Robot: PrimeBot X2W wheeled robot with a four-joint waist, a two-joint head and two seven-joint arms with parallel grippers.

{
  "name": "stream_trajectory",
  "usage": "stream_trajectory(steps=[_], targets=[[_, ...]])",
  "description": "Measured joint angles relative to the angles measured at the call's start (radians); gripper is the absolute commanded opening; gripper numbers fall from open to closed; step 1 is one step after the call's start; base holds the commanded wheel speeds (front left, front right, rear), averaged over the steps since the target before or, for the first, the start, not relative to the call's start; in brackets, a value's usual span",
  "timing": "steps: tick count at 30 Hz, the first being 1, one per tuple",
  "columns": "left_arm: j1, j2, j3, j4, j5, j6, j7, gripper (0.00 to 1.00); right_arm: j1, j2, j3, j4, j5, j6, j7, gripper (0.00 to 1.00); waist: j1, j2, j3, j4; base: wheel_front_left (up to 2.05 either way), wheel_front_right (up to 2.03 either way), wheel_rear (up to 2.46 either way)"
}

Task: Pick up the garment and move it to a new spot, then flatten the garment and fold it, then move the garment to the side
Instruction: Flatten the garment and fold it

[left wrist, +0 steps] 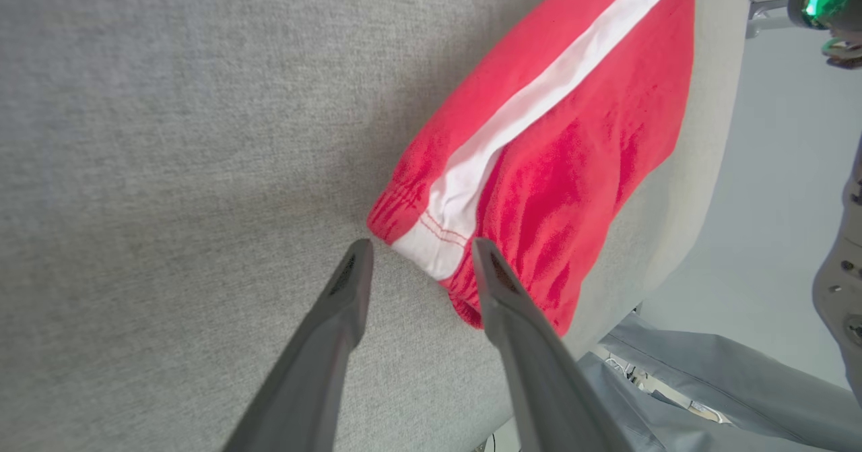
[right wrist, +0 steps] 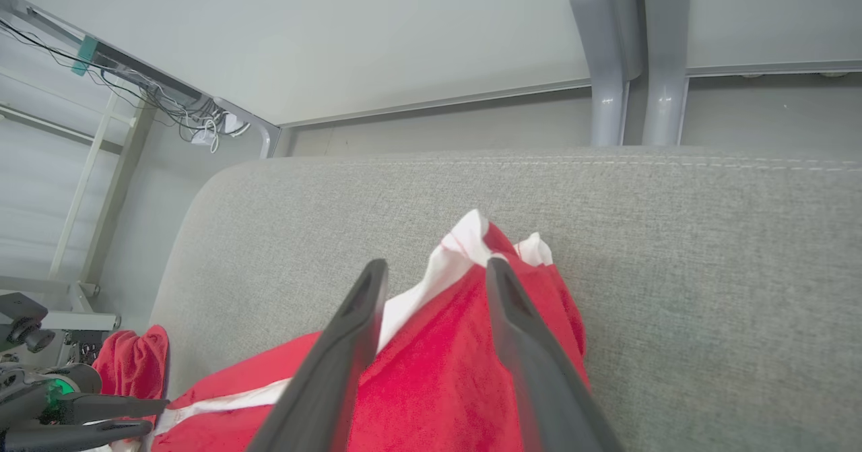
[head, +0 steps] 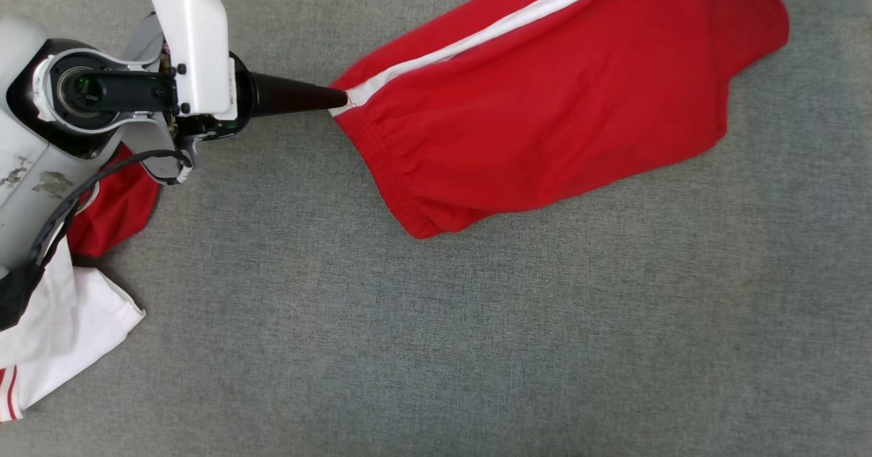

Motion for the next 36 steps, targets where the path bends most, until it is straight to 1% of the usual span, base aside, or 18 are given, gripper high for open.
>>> stream_trajectory(steps=[4,7,9,11,13,15,17,19,20,21,23,24,27,29,32,36], targets=[[0.000,0.010,0.004,0.020,0.022,-0.033,-0.029,1.00,0.039,0.000,-0.018,-0.041,0.020,0.000,-0.067,1.00,0.0000,0.0001,-0.029,-0.007,0.00,0.00,0.00],[0.005,0.038,0.000,0.018,0.080,-0.079,-0.091,1.00,0.087,-0.009,-0.031,-0.105,0.031,0.000,-0.161,1.00,0.0000,0.0000,-0.057,-0.014,0.00,0.00,0.00],[0.011,0.064,0.002,0.014,0.156,-0.109,-0.193,1.00,0.131,-0.023,-0.030,-0.162,0.029,0.000,-0.246,1.00,0.0000,0.0000,-0.076,-0.019,0.00,0.00,0.00],[0.028,0.082,0.020,0.006,0.239,-0.130,-0.343,1.00,0.186,-0.037,-0.030,-0.205,0.017,0.000,-0.340,1.00,0.0000,0.0000,-0.095,-0.024,0.00,0.00,0.00],[0.058,0.090,0.035,-0.001,0.314,-0.138,-0.495,1.00,0.242,-0.045,-0.026,-0.237,0.007,0.000,-0.427,1.00,0.0000,0.0000,-0.113,-0.030,0.00,0.00,0.00],[0.106,0.098,0.050,-0.011,0.375,-0.137,-0.645,1.00,0.300,-0.049,-0.021,-0.259,-0.009,0.000,-0.514,1.00,0.0000,0.0000,-0.134,-0.035,0.00,0.00,0.00],[0.159,0.110,0.066,-0.031,0.431,-0.114,-0.788,1.00,0.343,-0.055,-0.023,-0.262,-0.027,0.000,-0.593,1.00,0.0000,0.0000,-0.153,-0.039,0.00,0.00,0.00],[0.215,0.112,0.075,-0.065,0.480,-0.078,-0.913,1.00,0.388,-0.051,-0.024,-0.255,-0.025,0.000,-0.638,1.00,0.0001,0.0001,-0.170,-0.041,0.00,0.00,0.00],[0.250,0.109,0.083,-0.084,0.484,-0.057,-0.964,1.00,0.411,-0.046,-0.024,-0.245,-0.022,0.000,-0.648,1.00,0.0000,0.0000,-0.177,-0.041,0.00,0.00,0.00],[0.284,0.110,0.080,-0.106,0.503,-0.034,-1.010,1.00,0.431,-0.041,-0.021,-0.235,-0.015,0.000,-0.649,1.00,0.0000,0.0000,-0.182,-0.039,0.00,0.00,0.00],[0.346,0.111,0.074,-0.161,0.561,0.027,-1.109,1.00,0.455,-0.041,-0.014,-0.209,-0.015,0.000,-0.650,1.00,0.0000,0.0000,-0.186,-0.030,0.00,0.00,0.00],[0.376,0.105,0.081,-0.189,0.565,0.054,-1.145,1.00,0.460,-0.043,-0.014,-0.190,-0.016,0.000,-0.650,1.00,0.0000,0.0000,-0.185,-0.024,0.00,0.00,0.00],[0.470,0.085,0.095,-0.266,0.606,0.123,-1.193,1.00,0.463,-0.042,-0.009,-0.133,-0.015,0.000,-0.633,1.00,0.0000,0.0000,-0.181,-0.004,0.00,0.00,0.00],[0.531,0.056,0.120,-0.305,0.613,0.146,-1.202,1.00,0.462,-0.044,-0.011,-0.085,-0.014,0.000,-0.613,1.00,0.0000,0.0000,-0.177,0.014,0.00,0.00,0.00],[0.605,0.003,0.176,-0.346,0.647,0.155,-1.205,1.00,0.440,-0.050,-0.021,-0.009,0.004,0.000,-0.570,1.00,0.0000,0.0001,-0.169,0.046,0.00,0.00,0.00],[0.700,-0.072,0.242,-0.360,0.718,0.148,-1.206,1.00,0.400,-0.059,-0.035,0.082,0.023,0.000,-0.518,1.00,0.0000,0.0000,-0.159,0.092,0.00,0.00,0.00]])
